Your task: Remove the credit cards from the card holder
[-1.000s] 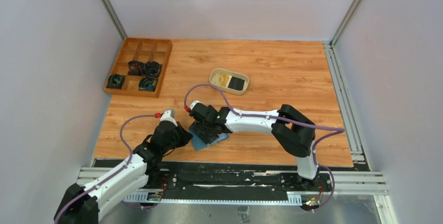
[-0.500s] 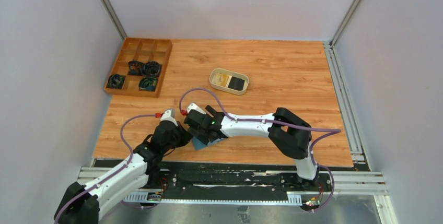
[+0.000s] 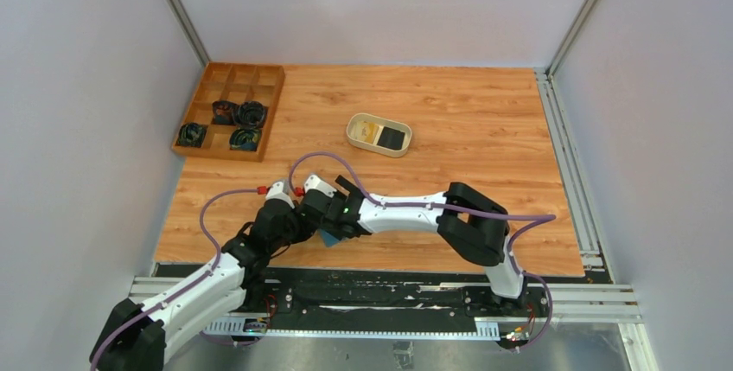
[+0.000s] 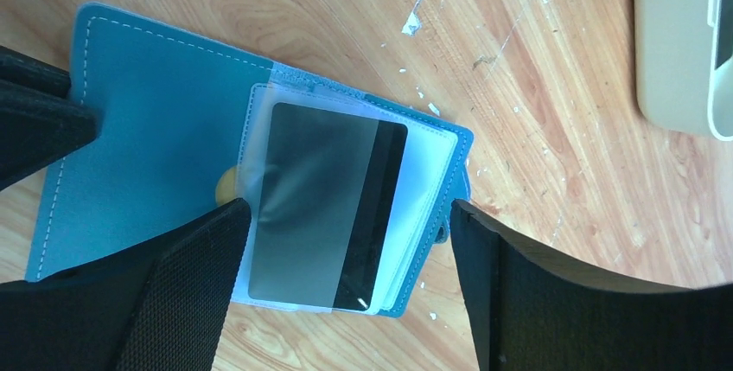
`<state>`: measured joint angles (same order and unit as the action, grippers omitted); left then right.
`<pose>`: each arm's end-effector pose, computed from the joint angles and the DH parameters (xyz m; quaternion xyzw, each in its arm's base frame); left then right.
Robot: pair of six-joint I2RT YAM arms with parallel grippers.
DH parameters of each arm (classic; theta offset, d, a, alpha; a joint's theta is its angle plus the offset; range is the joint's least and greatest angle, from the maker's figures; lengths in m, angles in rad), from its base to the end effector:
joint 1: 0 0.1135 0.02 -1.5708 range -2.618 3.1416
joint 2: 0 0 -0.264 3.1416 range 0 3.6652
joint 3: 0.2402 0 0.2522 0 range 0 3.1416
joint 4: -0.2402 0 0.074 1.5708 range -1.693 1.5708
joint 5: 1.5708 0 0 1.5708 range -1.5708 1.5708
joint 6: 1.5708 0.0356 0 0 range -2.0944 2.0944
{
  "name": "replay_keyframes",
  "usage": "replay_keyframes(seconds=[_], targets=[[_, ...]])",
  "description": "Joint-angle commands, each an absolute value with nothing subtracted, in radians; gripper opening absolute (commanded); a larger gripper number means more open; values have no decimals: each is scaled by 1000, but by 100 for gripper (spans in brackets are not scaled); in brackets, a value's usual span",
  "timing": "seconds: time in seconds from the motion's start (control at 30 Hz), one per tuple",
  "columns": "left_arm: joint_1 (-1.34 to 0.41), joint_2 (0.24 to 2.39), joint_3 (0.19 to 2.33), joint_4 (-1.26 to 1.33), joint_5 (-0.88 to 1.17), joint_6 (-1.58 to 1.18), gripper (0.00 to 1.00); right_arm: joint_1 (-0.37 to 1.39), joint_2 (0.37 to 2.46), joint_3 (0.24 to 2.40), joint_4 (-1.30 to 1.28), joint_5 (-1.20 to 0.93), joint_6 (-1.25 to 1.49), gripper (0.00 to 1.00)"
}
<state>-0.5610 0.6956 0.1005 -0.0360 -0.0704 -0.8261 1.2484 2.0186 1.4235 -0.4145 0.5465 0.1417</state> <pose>0.1218 -0.0736 0.1304 -0.1336 0.8812 -0.2651 0.3680 0.1526 0.3985 0.1754 -0.4227 0.8264 -0.0284 0.3709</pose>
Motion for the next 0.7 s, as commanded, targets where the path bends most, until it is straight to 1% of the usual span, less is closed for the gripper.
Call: replay_keyframes(seconds=[0.0,0.13,0.5,0.67], targets=[[-554,703,99,-54,-58,-806,0,1205,2028,1336,-401,337,150,90],[-554,707,101,-53,-57,-804,0,1184,2003,1306,-367,245,151,89],[-554,713,104,-55,-54,-801,0,1144,1976,1265,-347,187,171,88],[-554,712,100,-57,-55,-800,0,1107,1945,1223,-295,86,196,84]])
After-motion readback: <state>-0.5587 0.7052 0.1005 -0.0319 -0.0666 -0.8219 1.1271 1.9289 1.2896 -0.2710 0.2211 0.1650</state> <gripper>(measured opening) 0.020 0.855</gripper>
